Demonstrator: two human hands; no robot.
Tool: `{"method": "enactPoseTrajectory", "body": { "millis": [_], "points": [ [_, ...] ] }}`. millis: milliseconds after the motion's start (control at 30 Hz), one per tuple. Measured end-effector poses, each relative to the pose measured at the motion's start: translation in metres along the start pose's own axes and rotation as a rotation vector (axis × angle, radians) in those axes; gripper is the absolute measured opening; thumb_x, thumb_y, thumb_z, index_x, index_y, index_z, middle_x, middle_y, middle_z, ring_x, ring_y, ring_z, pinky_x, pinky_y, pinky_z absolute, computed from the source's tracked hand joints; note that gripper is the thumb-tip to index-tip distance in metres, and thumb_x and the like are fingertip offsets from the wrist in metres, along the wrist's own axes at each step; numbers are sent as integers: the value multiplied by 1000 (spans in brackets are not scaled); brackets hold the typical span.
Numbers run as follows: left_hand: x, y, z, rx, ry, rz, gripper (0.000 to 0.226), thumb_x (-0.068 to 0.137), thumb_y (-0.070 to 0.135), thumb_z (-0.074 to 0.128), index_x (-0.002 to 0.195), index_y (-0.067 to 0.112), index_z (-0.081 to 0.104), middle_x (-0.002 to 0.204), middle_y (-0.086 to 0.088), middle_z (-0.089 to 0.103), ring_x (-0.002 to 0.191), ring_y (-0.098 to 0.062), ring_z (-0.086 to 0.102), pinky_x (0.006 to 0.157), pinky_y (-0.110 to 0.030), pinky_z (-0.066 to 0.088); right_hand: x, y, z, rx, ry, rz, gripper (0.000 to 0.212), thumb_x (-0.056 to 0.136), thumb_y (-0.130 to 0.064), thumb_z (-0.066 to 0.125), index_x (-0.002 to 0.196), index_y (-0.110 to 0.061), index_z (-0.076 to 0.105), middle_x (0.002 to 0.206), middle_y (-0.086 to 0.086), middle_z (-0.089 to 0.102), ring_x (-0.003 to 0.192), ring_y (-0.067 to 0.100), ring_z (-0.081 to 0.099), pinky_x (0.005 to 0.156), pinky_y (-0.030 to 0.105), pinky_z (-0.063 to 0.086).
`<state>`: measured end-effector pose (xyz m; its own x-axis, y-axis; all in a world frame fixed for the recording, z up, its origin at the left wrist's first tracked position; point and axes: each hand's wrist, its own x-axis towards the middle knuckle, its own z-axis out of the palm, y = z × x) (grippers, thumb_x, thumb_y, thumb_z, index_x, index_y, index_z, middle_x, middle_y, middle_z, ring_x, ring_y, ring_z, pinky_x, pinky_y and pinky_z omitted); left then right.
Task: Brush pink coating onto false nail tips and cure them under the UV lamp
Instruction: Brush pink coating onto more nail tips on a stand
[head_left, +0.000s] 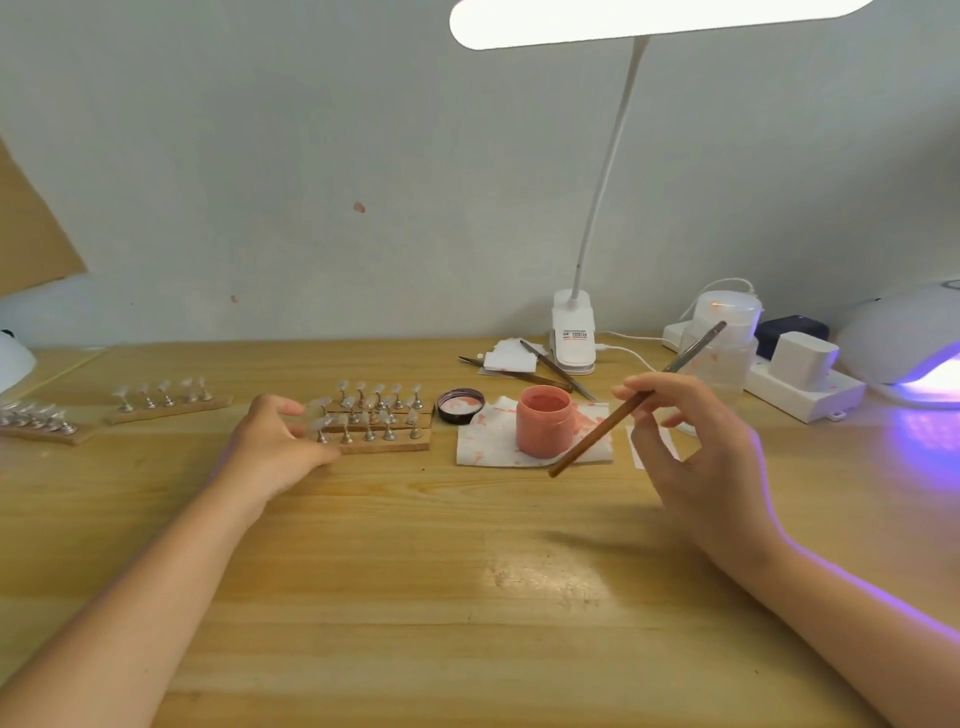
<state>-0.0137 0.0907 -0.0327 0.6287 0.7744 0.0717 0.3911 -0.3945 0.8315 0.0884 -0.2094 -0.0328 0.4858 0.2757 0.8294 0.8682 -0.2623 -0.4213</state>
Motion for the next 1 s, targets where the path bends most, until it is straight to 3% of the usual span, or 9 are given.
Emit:
{"method": "enactPoseTrajectory", "body": {
  "millis": [133, 233, 433, 533, 633, 800, 867, 1000],
  "points": [
    [-4, 6, -11, 39, -197, -2, 54, 66, 5, 79, 108, 15, 47, 91, 2, 59, 83, -13, 52, 62, -22, 33, 0, 0, 0, 0, -15, 18, 40, 73, 11, 69, 97, -18, 59, 88, -21, 57, 85, -4, 54, 76, 14, 44],
    [-8, 9, -13, 96, -286, 58, 45, 63, 12, 82, 98, 18, 55, 87, 3, 60, 79, -6, 53, 66, -21, 34, 0, 2, -1, 21, -22, 51, 27, 74, 4, 71, 91, -14, 59, 85, -21, 58, 83, -11, 55, 71, 14, 44],
    [-12, 14, -22, 223, -378, 210, 24, 62, 20, 83, 81, 16, 70, 75, 3, 63, 65, -7, 54, 59, -13, 37, -2, 2, 0, 95, -7, 110, 38, 80, -5, 67, 83, -33, 41, 73, -1, 60, 70, 13, 54, 67, 16, 42],
    [-12, 19, -41, 259, -450, 229, 19, 55, 27, 83, 71, 24, 73, 77, 5, 70, 72, -9, 60, 67, -16, 40, -1, 0, 0, 149, -27, 168, 14, 82, -32, 55, 78, -30, 41, 69, -3, 54, 64, 14, 51, 61, 24, 44],
    [-18, 24, -52, 287, -573, 212, 26, 46, 38, 80, 71, 33, 73, 78, 14, 71, 71, 1, 62, 69, -16, 39, -2, 0, 1, 145, -35, 183, 20, 81, -46, 44, 75, -28, 42, 60, -3, 52, 59, 15, 50, 55, 21, 41],
    [-36, 39, -12, 224, -722, 310, 17, 61, 17, 82, 72, 20, 70, 65, 15, 66, 59, 6, 55, 57, -5, 39, -4, 5, 2, 206, -32, 208, 34, 90, -48, 35, 70, -23, 47, 54, 0, 49, 54, 12, 47, 54, 25, 39],
    [-46, 47, 15, 204, -727, 398, 18, 62, 21, 81, 74, 25, 68, 63, 15, 64, 59, 5, 52, 58, -8, 38, -4, 4, 1, 237, -29, 216, 31, 89, -46, 32, 74, -26, 50, 54, 3, 48, 53, 11, 47, 54, 24, 40],
    [-67, 50, 62, 98, -513, 516, 17, 65, 27, 81, 73, 31, 67, 59, 16, 55, 54, 4, 44, 55, -12, 35, -4, 4, -2, 310, -52, 281, 30, 94, -41, 29, 82, -32, 55, 59, 5, 53, 57, 7, 49, 57, 15, 38]
  ]
}}
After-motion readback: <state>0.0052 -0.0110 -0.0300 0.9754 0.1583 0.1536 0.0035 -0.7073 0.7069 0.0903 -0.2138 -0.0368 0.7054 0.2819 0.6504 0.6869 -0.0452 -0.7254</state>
